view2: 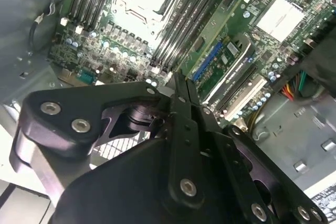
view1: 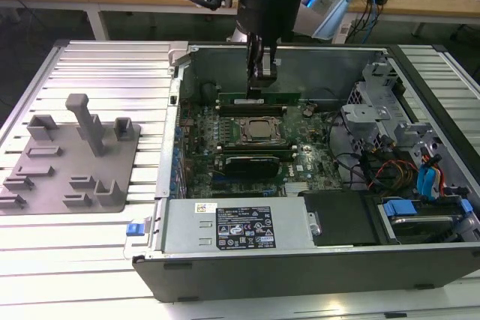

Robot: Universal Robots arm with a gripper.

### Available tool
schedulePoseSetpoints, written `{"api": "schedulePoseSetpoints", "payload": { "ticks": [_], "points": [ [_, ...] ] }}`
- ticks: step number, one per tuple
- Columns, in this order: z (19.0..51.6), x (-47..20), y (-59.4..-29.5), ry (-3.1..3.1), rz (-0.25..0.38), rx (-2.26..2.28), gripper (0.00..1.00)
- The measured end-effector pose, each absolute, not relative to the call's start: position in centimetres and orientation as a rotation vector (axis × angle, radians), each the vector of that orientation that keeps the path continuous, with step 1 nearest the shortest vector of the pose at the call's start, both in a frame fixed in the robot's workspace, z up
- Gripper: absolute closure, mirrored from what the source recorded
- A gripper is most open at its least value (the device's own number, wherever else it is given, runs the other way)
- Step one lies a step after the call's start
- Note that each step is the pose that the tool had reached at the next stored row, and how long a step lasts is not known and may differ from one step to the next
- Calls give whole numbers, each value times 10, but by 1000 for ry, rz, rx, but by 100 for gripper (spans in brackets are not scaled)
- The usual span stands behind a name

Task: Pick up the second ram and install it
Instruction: 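Pick up the second ram and move it above second insertion slot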

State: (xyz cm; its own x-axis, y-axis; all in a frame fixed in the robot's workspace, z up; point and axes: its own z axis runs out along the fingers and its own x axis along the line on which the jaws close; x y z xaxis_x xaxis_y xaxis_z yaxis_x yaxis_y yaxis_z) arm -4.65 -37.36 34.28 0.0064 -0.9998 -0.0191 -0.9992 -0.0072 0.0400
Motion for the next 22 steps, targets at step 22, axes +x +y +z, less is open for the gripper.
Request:
{"api": "schedulePoseSetpoints", "payload": {
  "ticks": [22],
  "points": [
    [295, -40, -368, -2202, -63, 2217, 91]
  ]
}}
